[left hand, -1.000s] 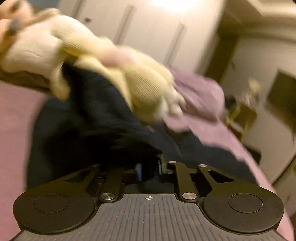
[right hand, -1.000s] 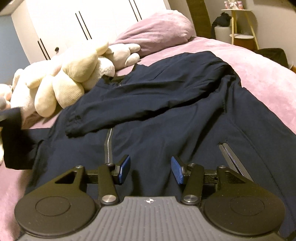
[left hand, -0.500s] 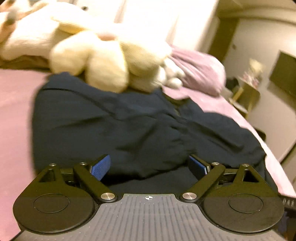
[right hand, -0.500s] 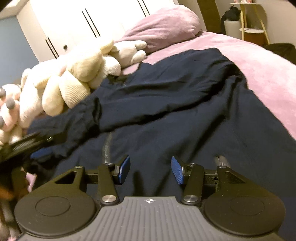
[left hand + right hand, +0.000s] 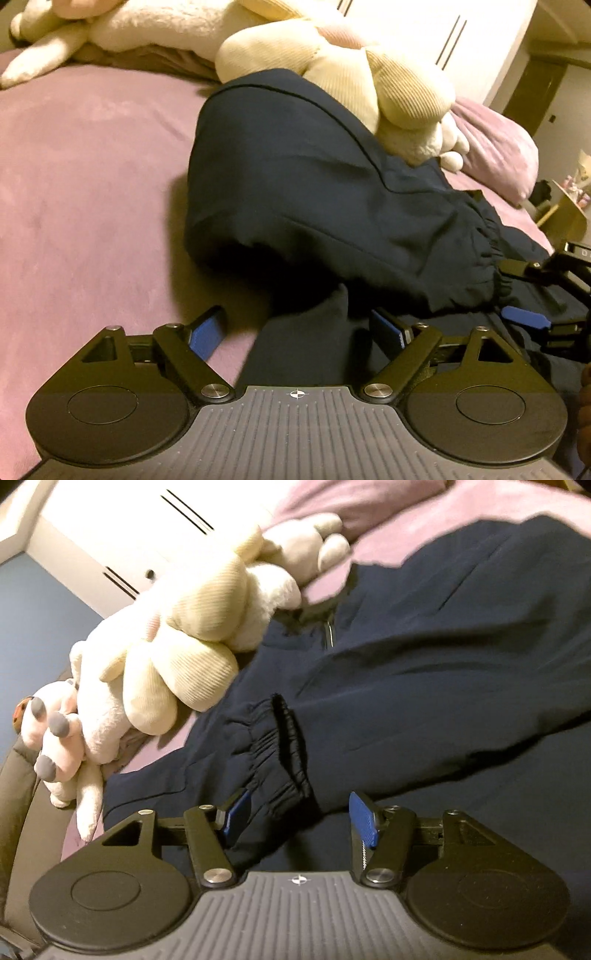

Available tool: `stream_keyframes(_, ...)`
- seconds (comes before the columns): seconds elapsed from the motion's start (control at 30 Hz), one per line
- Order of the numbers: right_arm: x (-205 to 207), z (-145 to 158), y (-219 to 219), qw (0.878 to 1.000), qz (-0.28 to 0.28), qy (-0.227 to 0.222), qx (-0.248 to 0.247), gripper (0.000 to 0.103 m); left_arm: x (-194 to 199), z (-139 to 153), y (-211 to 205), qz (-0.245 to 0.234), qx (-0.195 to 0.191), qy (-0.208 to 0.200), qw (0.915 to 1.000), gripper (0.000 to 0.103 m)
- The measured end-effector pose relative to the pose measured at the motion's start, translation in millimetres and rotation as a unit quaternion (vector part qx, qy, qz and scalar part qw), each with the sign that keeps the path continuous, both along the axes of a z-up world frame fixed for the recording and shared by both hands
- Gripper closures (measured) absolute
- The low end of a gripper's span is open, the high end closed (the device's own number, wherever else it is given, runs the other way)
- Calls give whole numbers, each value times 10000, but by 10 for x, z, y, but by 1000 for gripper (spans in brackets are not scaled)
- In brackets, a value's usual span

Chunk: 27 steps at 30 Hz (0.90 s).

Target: Fold large clothes

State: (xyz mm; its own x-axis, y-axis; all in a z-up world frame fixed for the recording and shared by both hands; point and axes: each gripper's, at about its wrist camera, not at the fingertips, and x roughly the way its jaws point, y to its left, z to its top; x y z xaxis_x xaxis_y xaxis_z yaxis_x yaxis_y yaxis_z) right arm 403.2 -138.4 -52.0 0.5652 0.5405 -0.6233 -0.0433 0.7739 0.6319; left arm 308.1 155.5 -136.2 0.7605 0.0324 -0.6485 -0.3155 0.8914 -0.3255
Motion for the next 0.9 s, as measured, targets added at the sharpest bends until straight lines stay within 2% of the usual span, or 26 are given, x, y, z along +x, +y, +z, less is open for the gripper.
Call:
stream_keyframes(0.1, 86, -69, 55, 9998, -8, 117, 158, 43, 12, 3, -3, 30, 91, 22, 10000, 14)
stream_keyframes(0.17, 128, -81, 107, 9996, 59, 127, 255, 52, 44, 0, -10, 41, 137, 37, 9999, 14)
stream_keyframes(0.2, 151, -80, 134, 9995, 110, 155, 266, 52, 52, -3, -11, 53, 142, 44, 9999, 13)
stream_keyframes(0.23, 171, -90, 159, 9992, 163, 193, 300, 56, 57, -13, -16, 65, 155, 57, 9998, 13)
stream_keyframes(0.27, 175, -97, 170, 9991, 188, 196, 319, 66, 56, -20, -15, 79, 178, 72, 9998, 13)
stream_keyframes(0.37, 203, -70, 247, 9996, 207, 170, 60, 80, 49, -6, -19, 93, 243, 76, 9996, 13)
stream_keyframes(0.43, 140, 64, 259, 9996, 260, -53, -82, 91, 44, 15, -13, 174, 302, 70, 9994, 13)
stream_keyframes(0.47, 95, 166, 248, 9994, 273, -191, -85, 92, 45, 23, -1, 233, 341, 96, 9991, 13)
stream_keyframes(0.57, -62, 544, 55, 9961, 213, -765, 372, 93, 56, 51, 45, 315, 322, 107, 9989, 13)
stream_keyframes(0.63, -133, 761, -117, 9926, 65, -1142, 403, 93, 56, 85, 51, 321, 321, 83, 9989, 13)
stream_keyframes(0.7, -190, 932, -333, 9884, -203, -1492, 214, 93, 65, 109, 18, 283, 362, 60, 9989, 13)
stream_keyframes(0.77, -206, 990, -549, 9832, -514, -1724, -293, 93, 95, 105, -27, 245, 394, 51, 9989, 13)
stream_keyframes(0.9, -103, 792, -984, 9783, -1127, -1435, -981, 93, 177, 92, -90, 213, 313, 117, 9992, 13)
